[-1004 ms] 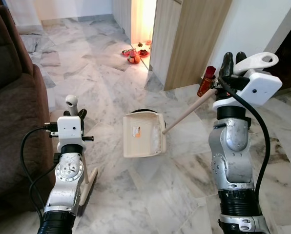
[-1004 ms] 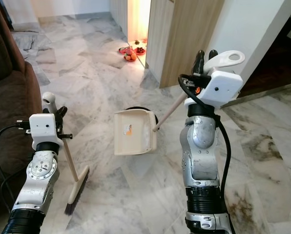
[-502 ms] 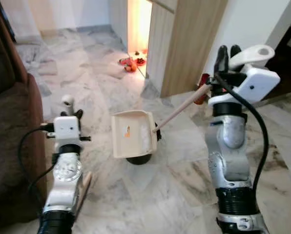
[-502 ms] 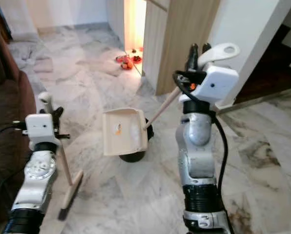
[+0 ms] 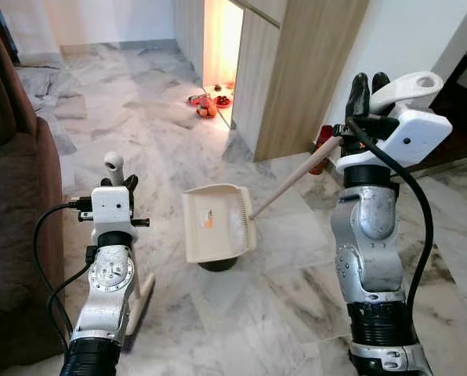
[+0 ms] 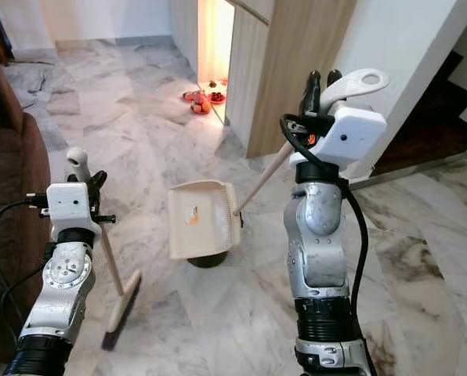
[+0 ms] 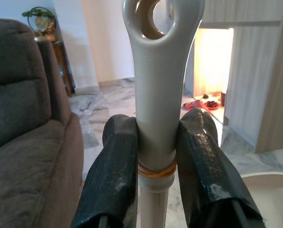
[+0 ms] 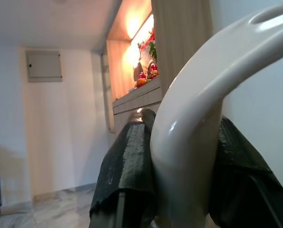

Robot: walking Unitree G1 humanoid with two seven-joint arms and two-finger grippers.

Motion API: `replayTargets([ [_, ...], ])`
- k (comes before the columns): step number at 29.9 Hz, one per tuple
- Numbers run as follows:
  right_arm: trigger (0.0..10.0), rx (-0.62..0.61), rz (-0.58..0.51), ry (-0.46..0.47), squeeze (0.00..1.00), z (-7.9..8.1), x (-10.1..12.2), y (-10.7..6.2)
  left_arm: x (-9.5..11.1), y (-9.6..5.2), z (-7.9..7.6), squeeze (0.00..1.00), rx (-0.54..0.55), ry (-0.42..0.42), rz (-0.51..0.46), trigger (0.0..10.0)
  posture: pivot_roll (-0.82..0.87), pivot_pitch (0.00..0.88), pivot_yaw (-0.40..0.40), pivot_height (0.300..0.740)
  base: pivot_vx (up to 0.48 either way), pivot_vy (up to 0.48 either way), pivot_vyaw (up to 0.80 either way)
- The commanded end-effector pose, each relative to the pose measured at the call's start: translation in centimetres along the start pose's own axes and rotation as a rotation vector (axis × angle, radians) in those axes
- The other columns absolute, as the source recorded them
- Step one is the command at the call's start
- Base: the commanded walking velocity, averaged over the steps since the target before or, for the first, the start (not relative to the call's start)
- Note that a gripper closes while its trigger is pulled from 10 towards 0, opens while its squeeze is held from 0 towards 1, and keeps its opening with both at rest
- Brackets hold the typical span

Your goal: Sweep floor

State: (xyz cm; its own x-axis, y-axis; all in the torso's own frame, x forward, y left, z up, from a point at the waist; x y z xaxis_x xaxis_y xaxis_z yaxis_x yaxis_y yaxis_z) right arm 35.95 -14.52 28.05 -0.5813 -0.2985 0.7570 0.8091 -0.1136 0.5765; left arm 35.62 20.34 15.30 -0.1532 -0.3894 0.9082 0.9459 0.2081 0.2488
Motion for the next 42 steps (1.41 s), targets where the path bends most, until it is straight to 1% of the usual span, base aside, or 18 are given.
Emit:
replayTargets([
  [1, 10.0, 0.014, -0.085, 0.016, 0.00, 0.41, 2.17, 0.54, 1.40, 0.34, 0.01, 0.00, 0.009, 0.001, -0.055, 10.0, 0.06, 0.005, -0.081, 0.740, 0.262, 0.000, 0.00],
  [11, 10.0, 0.031, -0.079, 0.018, 0.00, 0.74, 2.00, 0.52, 1.30, 0.36, 0.07, 0.00, 0.012, 0.005, -0.052, 10.0, 0.06, 0.001, -0.083, 0.740, 0.262, 0.000, 0.00],
  [16, 10.0, 0.037, -0.078, 0.021, 0.00, 0.88, 1.97, 0.50, 1.28, 0.36, 0.10, 0.00, 0.014, 0.007, -0.050, 10.0, 0.06, 0.000, -0.082, 0.740, 0.270, 0.000, 0.53],
  [22, 10.0, 0.034, -0.075, 0.036, 0.00, 0.89, 1.89, 0.49, 1.27, 0.38, 0.14, 0.00, 0.014, 0.008, -0.050, 10.0, 0.06, 0.000, -0.082, 0.740, 0.272, 0.000, 0.00],
  [42, 10.0, 0.021, -0.067, 0.040, 0.00, 0.65, 1.77, 0.44, 1.10, 0.31, 0.04, 0.00, 0.012, 0.008, -0.042, 10.0, 0.06, 0.005, -0.081, 0.740, 0.273, 0.000, 0.00],
])
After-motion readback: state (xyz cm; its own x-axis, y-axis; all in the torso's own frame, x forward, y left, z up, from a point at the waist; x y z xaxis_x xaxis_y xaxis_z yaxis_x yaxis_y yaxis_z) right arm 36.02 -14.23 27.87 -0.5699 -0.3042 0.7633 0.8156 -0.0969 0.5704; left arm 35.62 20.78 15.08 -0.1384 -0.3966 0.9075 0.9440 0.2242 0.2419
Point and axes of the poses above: a point about 5 cm out from each wrist's last joint towards the gripper, its own y axis pointing out of the wrist towards the gripper, its own x axis along the axis of the wrist's last joint, z = x × y, the point moved 5 cm from there along y, pointing out of the wrist towards the gripper, and after that the axes turned 11 degrees about y, right-handed, at the moved point
